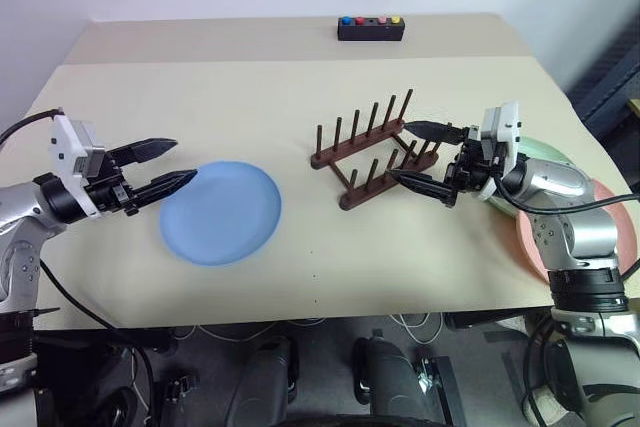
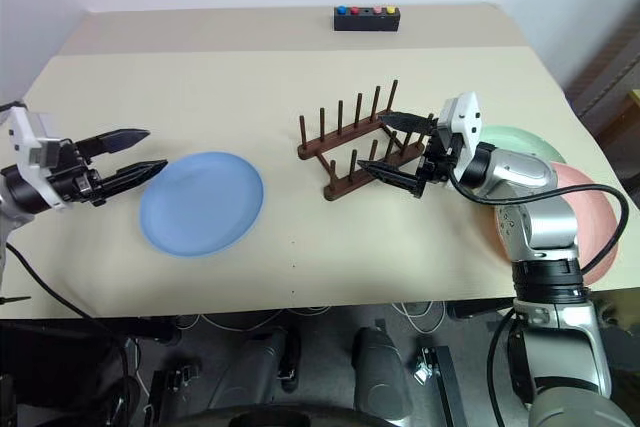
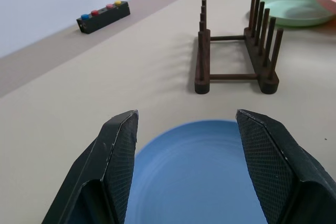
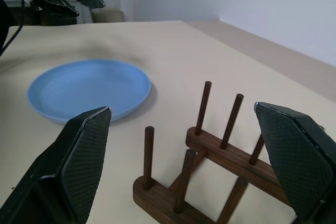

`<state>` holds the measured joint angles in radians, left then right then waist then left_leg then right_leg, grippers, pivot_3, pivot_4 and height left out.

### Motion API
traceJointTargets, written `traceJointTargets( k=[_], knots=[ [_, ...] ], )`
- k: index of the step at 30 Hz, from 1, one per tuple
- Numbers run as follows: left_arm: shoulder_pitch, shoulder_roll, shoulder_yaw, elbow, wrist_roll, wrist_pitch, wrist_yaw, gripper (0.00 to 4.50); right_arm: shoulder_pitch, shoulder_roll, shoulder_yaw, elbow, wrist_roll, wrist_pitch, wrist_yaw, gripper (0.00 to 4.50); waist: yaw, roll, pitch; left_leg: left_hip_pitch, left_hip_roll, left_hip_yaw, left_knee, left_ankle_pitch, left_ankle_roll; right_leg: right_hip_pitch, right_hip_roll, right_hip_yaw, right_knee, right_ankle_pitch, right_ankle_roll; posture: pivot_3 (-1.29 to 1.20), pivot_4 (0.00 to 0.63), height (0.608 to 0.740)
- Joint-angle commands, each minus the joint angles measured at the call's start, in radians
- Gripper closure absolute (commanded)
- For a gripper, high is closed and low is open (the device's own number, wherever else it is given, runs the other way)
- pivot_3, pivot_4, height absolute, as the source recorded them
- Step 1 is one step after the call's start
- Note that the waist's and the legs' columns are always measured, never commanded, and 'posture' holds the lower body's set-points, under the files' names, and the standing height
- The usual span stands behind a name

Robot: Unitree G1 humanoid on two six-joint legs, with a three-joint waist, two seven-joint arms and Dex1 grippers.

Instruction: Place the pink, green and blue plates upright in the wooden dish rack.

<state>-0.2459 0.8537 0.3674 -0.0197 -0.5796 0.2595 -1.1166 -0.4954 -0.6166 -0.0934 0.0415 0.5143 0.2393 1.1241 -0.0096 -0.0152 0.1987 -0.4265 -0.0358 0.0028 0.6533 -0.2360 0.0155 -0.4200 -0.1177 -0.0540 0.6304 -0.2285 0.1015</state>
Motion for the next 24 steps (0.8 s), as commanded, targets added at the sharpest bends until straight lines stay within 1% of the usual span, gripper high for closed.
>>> traceJointTargets(
  k=[1, 7, 11, 17, 19, 21, 24],
  knots=[
    [-0.020, -0.010, -0.002, -0.017, -0.006, -0.010, 0.006, 1.45, 0.011, -0.022, -0.031, -0.039, 0.004, -0.012, -0.003, 0.03, 0.001, 0.000, 0.000, 0.000, 0.000, 0.000, 0.000, 0.000, 0.000, 0.000, 0.000, 0.000, 0.000, 0.000, 0.000, 0.00, 0.150, 0.735],
    [-0.039, -0.036, -0.035, 0.002, 0.010, -0.026, 0.005, 1.45, 0.024, -0.039, -0.030, -0.073, 0.020, 0.020, -0.004, 0.03, -0.001, 0.000, 0.000, 0.000, 0.000, 0.000, 0.000, 0.000, 0.000, 0.000, 0.000, 0.000, 0.000, 0.000, 0.000, 0.00, 0.150, 0.735],
    [-0.030, -0.039, -0.032, -0.040, -0.001, -0.011, 0.024, 1.45, 0.006, -0.051, -0.036, -0.031, 0.010, 0.003, 0.012, 0.03, -0.002, 0.000, 0.000, 0.000, 0.000, 0.000, 0.000, 0.000, 0.000, 0.000, 0.000, 0.000, 0.000, 0.000, 0.000, 0.00, 0.150, 0.735],
    [-0.048, -0.072, -0.059, -0.029, 0.005, -0.025, 0.031, 1.45, -0.001, -0.059, -0.048, -0.033, 0.011, 0.000, 0.007, 0.03, 0.001, 0.000, 0.000, 0.000, 0.000, 0.000, 0.000, 0.000, 0.000, 0.000, 0.000, 0.000, 0.000, 0.000, 0.000, 0.00, 0.150, 0.735],
    [-0.062, -0.095, -0.085, -0.025, 0.016, -0.038, 0.030, 1.45, 0.014, -0.064, -0.055, -0.031, 0.002, -0.015, 0.003, 0.03, 0.003, 0.000, 0.000, 0.000, 0.000, 0.000, 0.001, 0.000, 0.000, 0.001, 0.000, 0.000, 0.000, 0.000, 0.000, 0.00, 0.150, 0.735],
    [-0.095, -0.106, -0.092, -0.012, -0.004, -0.016, 0.031, 1.45, 0.022, -0.058, -0.053, -0.037, -0.006, -0.015, -0.019, 0.03, 0.003, 0.000, 0.000, 0.000, 0.000, 0.000, 0.001, 0.000, 0.000, 0.001, 0.000, 0.000, 0.000, 0.000, 0.000, 0.00, 0.150, 0.735],
    [-0.118, -0.104, -0.103, -0.025, -0.018, 0.009, 0.025, 1.45, 0.011, -0.046, -0.041, -0.044, 0.005, -0.009, -0.022, 0.03, 0.001, 0.000, 0.000, 0.000, 0.000, 0.000, 0.001, 0.000, 0.000, 0.001, 0.001, 0.000, 0.000, 0.000, 0.000, 0.00, 0.150, 0.735]
  ],
)
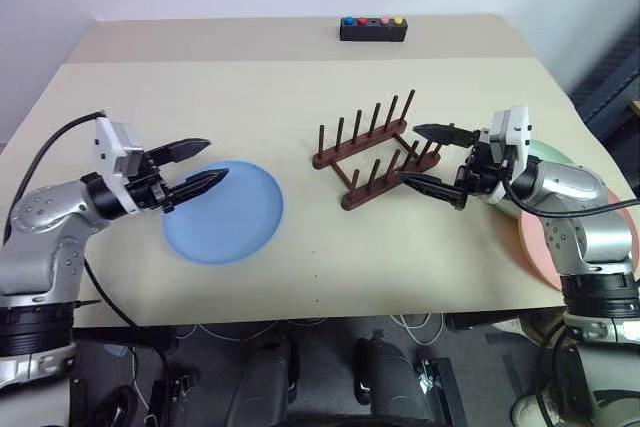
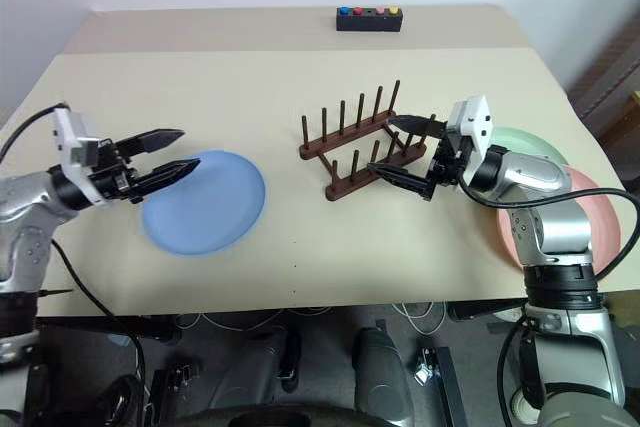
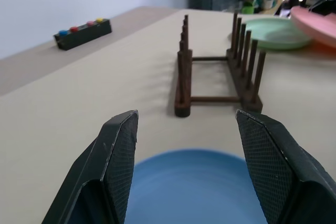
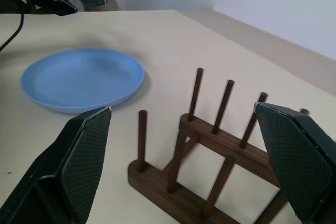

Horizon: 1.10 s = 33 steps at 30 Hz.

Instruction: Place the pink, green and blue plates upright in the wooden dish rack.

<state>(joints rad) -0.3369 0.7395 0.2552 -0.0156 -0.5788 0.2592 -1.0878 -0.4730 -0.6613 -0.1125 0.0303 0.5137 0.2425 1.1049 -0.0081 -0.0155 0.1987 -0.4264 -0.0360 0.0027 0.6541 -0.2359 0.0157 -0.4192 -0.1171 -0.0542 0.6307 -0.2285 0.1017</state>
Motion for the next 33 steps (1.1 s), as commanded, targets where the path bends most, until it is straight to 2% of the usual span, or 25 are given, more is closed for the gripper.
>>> traceJointTargets(
  k=[1, 8, 13, 16, 19, 27, 30, 31, 33],
  knots=[
    [-0.023, 0.007, 0.004, -0.038, -0.017, 0.010, -0.005, 1.45, -0.014, 0.001, -0.016, -0.021, -0.001, -0.023, -0.002, 0.03, -0.003, 0.000, 0.000, 0.000, 0.000, 0.000, 0.000, 0.000, 0.000, 0.000, 0.000, 0.000, 0.000, 0.000, 0.000, 0.00, 0.150, 0.735],
    [-0.047, -0.012, -0.050, -0.066, -0.011, 0.052, 0.001, 1.45, -0.022, 0.025, -0.017, -0.019, -0.012, -0.043, -0.029, 0.03, -0.002, 0.000, 0.000, 0.000, 0.000, 0.000, 0.000, 0.000, 0.000, 0.000, 0.000, 0.000, 0.000, 0.000, 0.000, 0.00, 0.150, 0.735],
    [-0.112, -0.033, -0.227, -0.141, 0.013, 0.344, 0.130, 1.45, -0.031, 0.026, -0.017, -0.001, -0.024, -0.062, -0.031, 0.03, 0.010, 0.000, 0.000, 0.000, 0.000, 0.000, 0.002, 0.000, 0.001, 0.002, 0.001, 0.000, 0.000, 0.000, 0.001, 0.00, 0.150, 0.735],
    [-0.115, -0.079, -0.278, -0.188, 0.031, 0.380, 0.188, 1.45, -0.026, 0.033, -0.016, 0.001, -0.032, -0.076, -0.041, 0.03, 0.013, 0.000, 0.000, 0.000, 0.000, 0.000, 0.003, -0.001, 0.001, 0.002, 0.001, 0.000, 0.000, 0.000, 0.001, 0.00, 0.150, 0.735],
    [-0.133, -0.092, -0.343, -0.168, 0.133, 0.342, 0.233, 1.45, -0.010, 0.038, -0.016, -0.019, -0.027, -0.076, -0.051, 0.03, 0.012, 0.000, 0.000, 0.000, 0.000, 0.000, 0.003, -0.001, 0.001, 0.002, 0.002, 0.000, 0.000, 0.000, 0.001, 0.00, 0.150, 0.735],
    [-0.236, -0.222, -0.402, -0.064, 0.140, 0.398, 0.245, 1.45, 0.001, 0.047, -0.020, -0.040, -0.033, -0.090, -0.078, 0.03, 0.021, 0.000, 0.000, 0.000, 0.000, -0.001, 0.006, -0.002, 0.003, 0.004, 0.002, 0.000, 0.000, 0.000, 0.002, 0.00, 0.150, 0.735],
    [-0.262, -0.277, -0.395, -0.034, 0.135, 0.421, 0.264, 0.61, 0.017, 0.041, -0.029, -0.051, -0.032, -0.092, -0.085, 0.00, 0.020, 0.000, 0.000, 0.000, 0.000, -0.001, 0.007, -0.002, 0.003, 0.004, 0.002, 0.000, 0.000, 0.000, 0.002, 0.00, 0.150, 0.735],
    [-0.262, -0.282, -0.401, -0.035, 0.142, 0.424, 0.263, 0.13, 0.021, 0.040, -0.031, -0.056, -0.031, -0.092, -0.088, 0.00, 0.020, 0.000, 0.000, 0.000, 0.000, -0.001, 0.007, -0.002, 0.003, 0.004, 0.002, 0.000, 0.000, 0.000, 0.002, 0.00, 0.150, 0.735],
    [-0.260, -0.293, -0.419, -0.039, 0.161, 0.419, 0.265, 0.05, 0.028, 0.039, -0.034, -0.070, -0.028, -0.087, -0.094, 0.00, 0.018, 0.000, 0.000, 0.000, 0.000, -0.001, 0.007, -0.002, 0.003, 0.004, 0.002, 0.000, 0.000, 0.000, 0.002, 0.00, 0.150, 0.735]
  ],
)
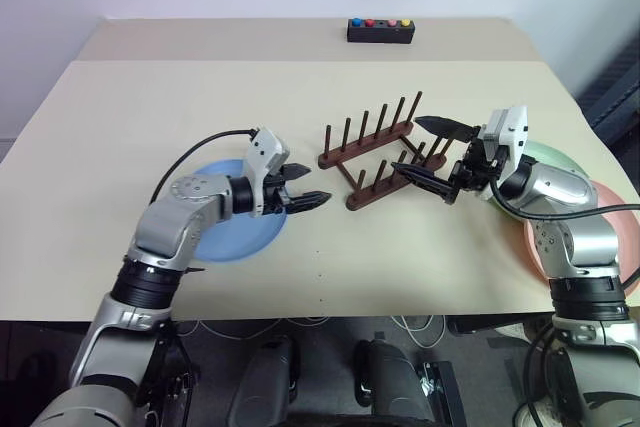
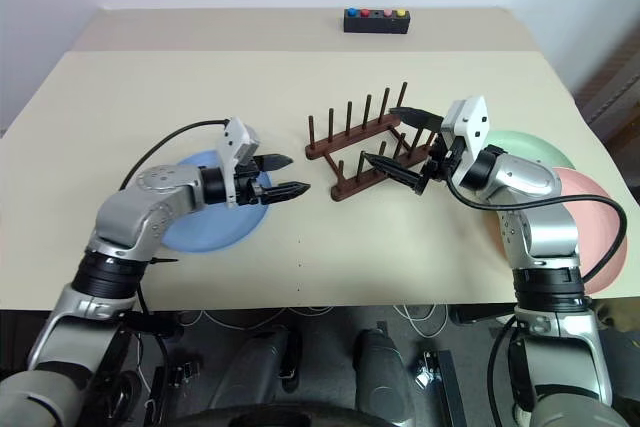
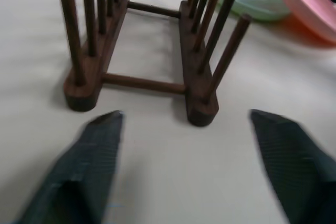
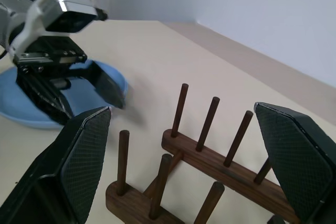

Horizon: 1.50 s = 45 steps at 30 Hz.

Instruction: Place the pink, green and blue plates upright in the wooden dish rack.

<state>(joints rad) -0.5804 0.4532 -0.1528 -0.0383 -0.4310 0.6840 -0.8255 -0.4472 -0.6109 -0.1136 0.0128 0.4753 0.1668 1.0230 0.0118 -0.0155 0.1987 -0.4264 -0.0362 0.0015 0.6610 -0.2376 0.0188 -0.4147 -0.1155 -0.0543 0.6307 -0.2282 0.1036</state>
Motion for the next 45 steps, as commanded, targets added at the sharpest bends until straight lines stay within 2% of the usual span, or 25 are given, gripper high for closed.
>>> traceJointTargets(
  k=[1, 8, 25, 28, 33, 34, 41, 45],
  knots=[
    [-0.020, -0.016, -0.026, -0.010, 0.025, -0.005, 0.006, 0.05, 0.004, -0.011, -0.034, -0.054, 0.010, -0.011, -0.014, 0.00, -0.002, 0.000, 0.000, 0.000, 0.000, 0.000, 0.000, 0.000, 0.000, 0.000, 0.000, 0.000, 0.000, 0.000, 0.000, 0.00, 0.150, 0.735],
    [-0.037, -0.076, -0.152, 0.001, 0.143, 0.008, 0.067, 0.05, 0.005, -0.002, -0.033, -0.060, 0.007, -0.015, -0.030, 0.00, 0.001, 0.000, 0.000, 0.000, 0.000, 0.000, 0.001, 0.000, 0.000, 0.001, 0.000, 0.000, 0.000, 0.000, 0.000, 0.00, 0.150, 0.735],
    [-0.090, -0.238, -0.209, 0.140, 0.271, 0.007, 0.171, 0.05, 0.014, 0.008, -0.024, -0.077, 0.004, -0.013, -0.057, 0.00, 0.001, 0.000, 0.000, 0.000, 0.000, 0.000, 0.002, -0.001, 0.001, 0.001, 0.000, 0.000, 0.000, 0.000, 0.000, 0.00, 0.150, 0.735],
    [-0.095, -0.261, -0.193, 0.162, 0.273, 0.008, 0.188, 0.90, 0.020, 0.005, -0.027, -0.086, 0.006, -0.011, -0.062, 0.00, 0.001, 0.000, 0.000, 0.000, 0.000, -0.001, 0.002, -0.001, 0.001, 0.001, 0.000, 0.000, 0.000, 0.000, 0.001, 0.00, 0.150, 0.735],
    [-0.101, -0.265, -0.189, 0.175, 0.281, 0.001, 0.187, 3.47, 0.026, 0.002, -0.031, -0.097, 0.003, -0.009, -0.073, 0.00, 0.002, 0.000, 0.000, 0.000, 0.000, -0.001, 0.002, -0.001, 0.001, 0.001, -0.001, 0.000, 0.000, 0.000, 0.001, 0.00, 0.150, 0.735],
    [-0.100, -0.264, -0.189, 0.175, 0.283, -0.002, 0.187, 3.76, 0.027, 0.000, -0.032, -0.099, 0.004, -0.009, -0.075, 0.00, 0.002, 0.000, 0.000, 0.000, 0.000, -0.001, 0.002, -0.001, 0.001, 0.001, -0.001, 0.000, 0.000, 0.000, 0.001, 0.00, 0.150, 0.735],
    [-0.141, -0.220, -0.142, 0.215, 0.275, -0.045, 0.145, 3.75, 0.008, 0.005, -0.074, -0.100, 0.058, 0.002, -0.088, 0.00, 0.000, 0.001, 0.000, 0.001, 0.000, -0.001, 0.002, -0.001, 0.001, 0.002, -0.001, 0.000, 0.000, 0.000, 0.001, 0.00, 0.150, 0.735],
    [-0.187, -0.162, -0.118, 0.288, 0.279, -0.179, 0.063, 3.75, 0.047, -0.047, -0.099, -0.106, 0.093, 0.035, -0.033, 0.00, 0.001, 0.001, 0.000, 0.001, 0.000, -0.001, 0.002, -0.001, 0.001, 0.002, -0.001, 0.000, 0.000, 0.000, 0.001, 0.00, 0.150, 0.735]
  ],
)
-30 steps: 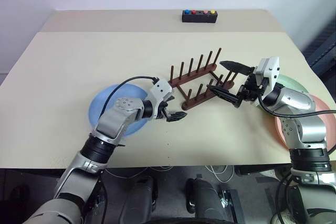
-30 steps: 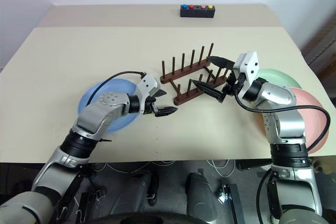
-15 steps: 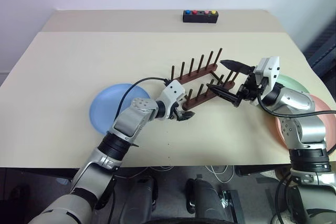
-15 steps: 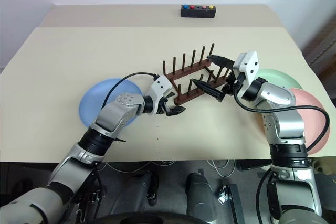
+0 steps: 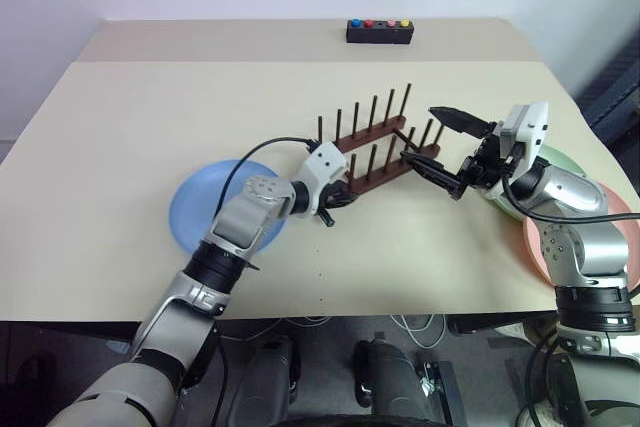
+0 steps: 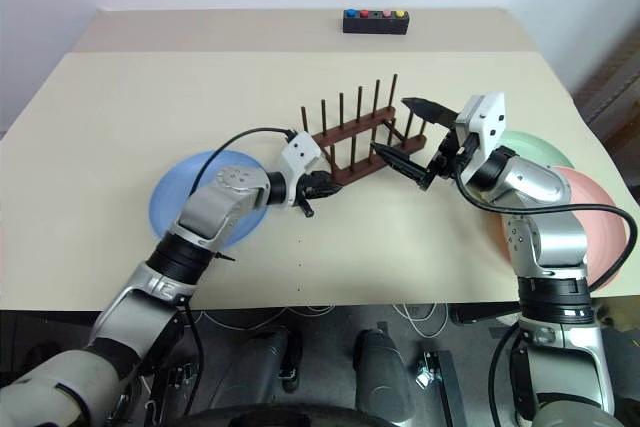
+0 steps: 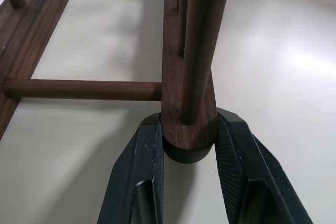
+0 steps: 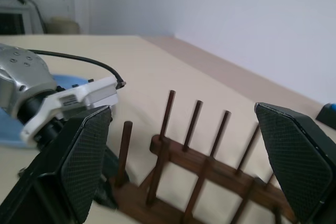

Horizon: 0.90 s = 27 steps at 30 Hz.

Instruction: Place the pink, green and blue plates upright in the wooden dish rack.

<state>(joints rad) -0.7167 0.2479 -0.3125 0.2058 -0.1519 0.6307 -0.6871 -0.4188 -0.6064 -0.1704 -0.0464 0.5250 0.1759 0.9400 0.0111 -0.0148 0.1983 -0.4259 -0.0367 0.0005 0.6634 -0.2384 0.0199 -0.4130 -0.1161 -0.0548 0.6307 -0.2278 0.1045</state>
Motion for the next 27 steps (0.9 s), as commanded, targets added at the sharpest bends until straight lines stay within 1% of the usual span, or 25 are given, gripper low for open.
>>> traceJointTargets(
  k=[1, 5, 10, 13, 16, 20, 22, 23, 24, 27],
  knots=[
    [-0.061, 0.055, 0.045, 0.061, -0.002, -0.155, -0.104, 3.75, 0.033, -0.070, -0.049, -0.045, 0.047, 0.033, 0.069, 0.00, 0.002, 0.000, 0.000, 0.000, 0.000, 0.000, 0.000, 0.000, 0.000, 0.000, 0.000, 0.000, 0.000, 0.000, 0.000, 0.00, 0.150, 0.735],
    [-0.097, 0.099, 0.039, 0.145, -0.004, -0.304, -0.237, 3.75, 0.086, -0.160, -0.109, -0.024, 0.101, 0.106, 0.136, 0.00, 0.004, 0.000, 0.000, -0.001, -0.001, 0.000, 0.000, -0.001, 0.001, 0.000, -0.001, -0.001, -0.001, 0.000, 0.000, 0.00, 0.150, 0.735],
    [-0.126, 0.123, 0.036, 0.256, 0.020, -0.494, -0.341, 3.75, 0.175, -0.252, -0.191, -0.018, 0.148, 0.168, 0.218, 0.00, 0.004, 0.000, 0.000, -0.001, -0.001, 0.000, 0.000, -0.001, 0.002, 0.000, -0.002, -0.001, -0.002, 0.000, 0.000, 0.00, 0.150, 0.735],
    [-0.141, 0.124, 0.042, 0.312, 0.007, -0.549, -0.423, 3.75, 0.238, -0.286, -0.243, -0.025, 0.156, 0.180, 0.242, 0.00, 0.004, 0.000, 0.000, -0.001, -0.001, 0.000, 0.000, -0.001, 0.002, 0.000, -0.002, -0.001, -0.002, 0.000, 0.000, 0.00, 0.150, 0.735],
    [-0.146, 0.134, 0.022, 0.342, 0.019, -0.607, -0.505, 3.75, 0.279, -0.292, -0.284, -0.048, 0.163, 0.191, 0.234, 0.00, 0.001, 0.000, 0.000, -0.001, -0.001, 0.000, 0.000, -0.001, 0.002, 0.000, -0.003, -0.001, -0.002, 0.000, 0.000, 0.00, 0.150, 0.735],
    [-0.161, 0.116, 0.031, 0.400, 0.019, -0.636, -0.559, 3.75, 0.306, -0.283, -0.300, -0.082, 0.165, 0.195, 0.219, 0.00, 0.002, 0.000, 0.000, -0.001, -0.001, 0.000, 0.000, -0.001, 0.002, 0.000, -0.003, -0.001, -0.002, 0.000, 0.000, 0.00, 0.150, 0.735],
    [-0.177, 0.103, 0.026, 0.452, 0.038, -0.649, -0.568, 3.75, 0.316, -0.276, -0.302, -0.098, 0.165, 0.195, 0.209, 0.00, 0.003, 0.000, 0.000, -0.001, -0.001, 0.000, 0.001, -0.001, 0.002, 0.000, -0.003, -0.001, -0.002, 0.000, 0.000, 0.00, 0.150, 0.735],
    [-0.193, 0.091, 0.025, 0.489, 0.050, -0.629, -0.554, 3.75, 0.319, -0.274, -0.302, -0.104, 0.165, 0.194, 0.204, 0.00, 0.004, 0.000, 0.000, -0.001, -0.001, 0.000, 0.001, -0.001, 0.002, 0.000, -0.003, -0.001, -0.002, 0.000, 0.000, 0.00, 0.150, 0.735],
    [-0.202, 0.079, 0.027, 0.514, 0.059, -0.646, -0.542, 3.75, 0.321, -0.273, -0.302, -0.110, 0.165, 0.194, 0.200, 0.00, 0.005, 0.000, 0.000, -0.001, -0.001, 0.000, 0.001, -0.002, 0.002, 0.000, -0.003, -0.001, -0.002, 0.000, 0.001, 0.00, 0.150, 0.735],
    [-0.204, 0.047, 0.035, 0.543, 0.060, -0.672, -0.546, 3.75, 0.325, -0.270, -0.303, -0.119, 0.167, 0.195, 0.192, 0.00, 0.005, 0.000, 0.000, -0.002, -0.001, 0.000, 0.001, -0.002, 0.003, 0.001, -0.003, -0.001, -0.002, 0.000, 0.002, 0.00, 0.150, 0.735]
  ],
)
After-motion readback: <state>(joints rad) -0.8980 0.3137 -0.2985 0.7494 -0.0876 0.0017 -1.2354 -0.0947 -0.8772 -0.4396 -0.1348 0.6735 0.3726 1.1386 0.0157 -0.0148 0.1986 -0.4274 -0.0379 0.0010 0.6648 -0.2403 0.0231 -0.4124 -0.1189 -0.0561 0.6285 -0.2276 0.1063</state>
